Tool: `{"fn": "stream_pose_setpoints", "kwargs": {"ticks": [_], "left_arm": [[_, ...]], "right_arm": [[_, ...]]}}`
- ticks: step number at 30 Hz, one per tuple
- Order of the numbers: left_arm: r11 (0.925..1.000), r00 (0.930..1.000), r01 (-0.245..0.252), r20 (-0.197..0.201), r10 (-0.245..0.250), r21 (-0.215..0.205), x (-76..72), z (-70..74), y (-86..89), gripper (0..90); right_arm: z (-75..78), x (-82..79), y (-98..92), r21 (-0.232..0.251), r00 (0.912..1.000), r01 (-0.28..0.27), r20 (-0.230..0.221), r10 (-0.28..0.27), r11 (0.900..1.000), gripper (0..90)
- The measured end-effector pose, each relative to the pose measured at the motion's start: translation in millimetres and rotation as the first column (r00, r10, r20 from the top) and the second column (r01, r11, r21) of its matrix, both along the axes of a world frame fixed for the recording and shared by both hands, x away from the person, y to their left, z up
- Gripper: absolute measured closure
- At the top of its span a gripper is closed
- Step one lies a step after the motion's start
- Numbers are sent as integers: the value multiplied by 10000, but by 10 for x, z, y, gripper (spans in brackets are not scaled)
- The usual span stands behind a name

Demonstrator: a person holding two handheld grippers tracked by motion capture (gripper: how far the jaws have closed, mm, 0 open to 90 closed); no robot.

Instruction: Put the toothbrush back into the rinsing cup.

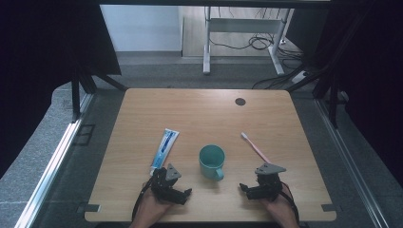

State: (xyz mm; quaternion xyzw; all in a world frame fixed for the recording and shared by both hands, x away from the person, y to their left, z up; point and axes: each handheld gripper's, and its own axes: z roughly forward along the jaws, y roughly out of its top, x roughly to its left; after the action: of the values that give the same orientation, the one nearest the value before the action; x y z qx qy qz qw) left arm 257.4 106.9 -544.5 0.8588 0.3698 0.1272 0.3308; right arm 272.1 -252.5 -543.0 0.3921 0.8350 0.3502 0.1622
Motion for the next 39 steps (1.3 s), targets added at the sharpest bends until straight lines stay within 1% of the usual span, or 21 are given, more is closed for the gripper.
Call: {"fn": "stream_pose_setpoints", "kwargs": {"ticks": [19, 26, 35, 39], "left_arm": [[10000, 10000, -27, 3, 27, -20, -2, 0, 0, 0], [10000, 10000, -32, 8, 32, -15, -2, 0, 1, 1], [10000, 10000, -12, 4, 12, 10, -1, 2, 3, 1], [10000, 10000, -14, 3, 14, 5, -1, 1, 3, 2]], "right_arm": [[0, 0, 0, 8, 10000, 2, -1, -2, 10000, 51], [0, -5, -9, 7, 9999, -112, 7, 112, 9999, 51], [-3, -2, 6, -76, 9995, -308, -112, 307, 9995, 2], [-4, 7, 5, -98, 9995, -297, -131, 296, 9995, 0]]}}
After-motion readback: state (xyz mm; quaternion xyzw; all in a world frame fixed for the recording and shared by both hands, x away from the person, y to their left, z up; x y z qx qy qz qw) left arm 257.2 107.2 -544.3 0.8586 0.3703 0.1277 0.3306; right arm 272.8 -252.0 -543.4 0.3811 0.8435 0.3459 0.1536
